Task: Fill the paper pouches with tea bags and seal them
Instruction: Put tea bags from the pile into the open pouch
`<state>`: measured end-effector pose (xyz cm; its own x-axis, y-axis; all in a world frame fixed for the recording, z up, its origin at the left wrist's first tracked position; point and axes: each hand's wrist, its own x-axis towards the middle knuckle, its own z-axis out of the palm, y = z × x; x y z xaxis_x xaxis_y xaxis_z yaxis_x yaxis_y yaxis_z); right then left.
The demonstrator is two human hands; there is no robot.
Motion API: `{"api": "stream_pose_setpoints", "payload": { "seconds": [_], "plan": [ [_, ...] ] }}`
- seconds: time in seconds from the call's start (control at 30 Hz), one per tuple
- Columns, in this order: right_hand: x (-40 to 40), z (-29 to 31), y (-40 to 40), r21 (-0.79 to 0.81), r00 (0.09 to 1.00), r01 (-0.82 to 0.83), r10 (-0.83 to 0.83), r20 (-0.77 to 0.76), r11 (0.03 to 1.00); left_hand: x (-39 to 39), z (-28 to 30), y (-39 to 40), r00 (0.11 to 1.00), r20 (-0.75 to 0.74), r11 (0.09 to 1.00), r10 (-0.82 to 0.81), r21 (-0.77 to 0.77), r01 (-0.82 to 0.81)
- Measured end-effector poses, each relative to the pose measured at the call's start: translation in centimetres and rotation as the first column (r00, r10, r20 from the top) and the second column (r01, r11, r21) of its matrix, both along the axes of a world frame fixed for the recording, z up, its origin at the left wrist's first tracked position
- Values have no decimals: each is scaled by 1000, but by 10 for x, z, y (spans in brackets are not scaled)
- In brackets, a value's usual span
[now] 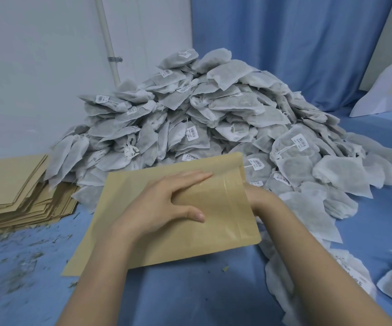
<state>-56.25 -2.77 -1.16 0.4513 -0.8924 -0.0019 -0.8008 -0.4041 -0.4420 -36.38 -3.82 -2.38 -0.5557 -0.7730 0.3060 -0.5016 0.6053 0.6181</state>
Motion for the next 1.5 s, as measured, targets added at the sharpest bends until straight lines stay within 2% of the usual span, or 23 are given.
{"api": "stream_pose_setpoints", "payload": {
  "seconds": [0.03, 0.1, 0.17, 0.2, 0.27, 0.37, 0.43, 0.57, 0.63, 0.67, 0.7, 0.77, 0.87, 1.03, 1.13, 1.2, 1.27, 1.3, 1.37, 1.43, 1.5],
  "plan": [
    [-1, 2, -4, -10, 999, -21, 21, 33, 1000, 1, 0, -1, 1000, 6, 1000, 22, -5, -22],
    [-4, 15, -5, 0, 994, 87, -87, 62, 996, 5, -1, -2, 997, 5, 997, 75, -21, -75],
    [-17, 19, -8, -68, 980, 201, -201, 10, 977, 8, -1, -3, 993, 7, 992, 122, -40, -122],
    [-24, 21, -7, -72, 967, 248, -251, -45, 966, 10, -1, -4, 990, 8, 989, 140, -46, -140],
    [-38, 20, -8, 45, 913, 338, -316, -259, 940, 12, -1, -4, 986, 9, 985, 164, -46, -164],
    [-46, 19, -5, 190, 731, 443, -230, -643, 876, 14, -2, -5, 986, 13, 986, 165, -37, -165],
    [-48, 13, -7, 169, 692, 440, -214, -689, 882, 13, -3, -5, 986, 18, 986, 164, -26, -163],
    [-54, 10, -14, 119, 826, 424, -330, -457, 898, 13, -6, -7, 986, 34, 986, 165, -22, -165],
    [-54, 8, -19, 1, 895, 387, -376, -239, 922, 15, -6, -8, 985, 34, 985, 171, -14, -171],
    [-53, 8, -19, -83, 916, 389, -395, -70, 917, 15, -6, -8, 984, 35, 985, 173, -9, -172],
    [-52, 8, -20, -153, 908, 416, -402, 117, 896, 16, -6, -8, 985, 35, 985, 171, -4, -171],
    [-49, 8, -23, -238, 828, 501, -381, 412, 832, 17, -4, -6, 985, 25, 986, 169, 1, -169],
    [-48, 6, -26, -213, 681, 631, -401, 613, 746, 20, -2, -6, 982, 0, 982, 189, 6, -189],
    [-59, 7, -28, -142, 434, 822, -445, 783, 551, 25, -5, -7, 980, 18, 981, 196, -4, -196],
    [-55, 5, -28, -104, 403, 832, -465, 788, 545, 23, -5, -6, 984, 10, 984, 178, -20, -178],
    [-43, -1, -31, -83, 430, 805, -481, 764, 587, 19, -3, -5, 988, 3, 987, 156, -33, -155],
    [-28, -5, -32, -37, 480, 723, -463, 745, 690, 14, -3, -5, 990, -8, 989, 139, -55, -139],
    [-20, -6, -30, 26, 499, 629, -429, 753, 777, 12, -3, -5, 991, -13, 989, 131, -65, -132],
    [-9, -6, -27, 175, 552, 322, -335, 764, 930, 10, -3, -5, 992, -13, 988, 126, -84, -126],
    [-4, -8, -23, 267, 694, 75, -243, 678, 961, 11, -3, -5, 992, -27, 989, 121, -87, -123],
    [-2, -11, -19, 333, 821, -55, -147, 552, 941, 11, -3, -4, 995, -33, 993, 95, -64, -97]
  ]
}}
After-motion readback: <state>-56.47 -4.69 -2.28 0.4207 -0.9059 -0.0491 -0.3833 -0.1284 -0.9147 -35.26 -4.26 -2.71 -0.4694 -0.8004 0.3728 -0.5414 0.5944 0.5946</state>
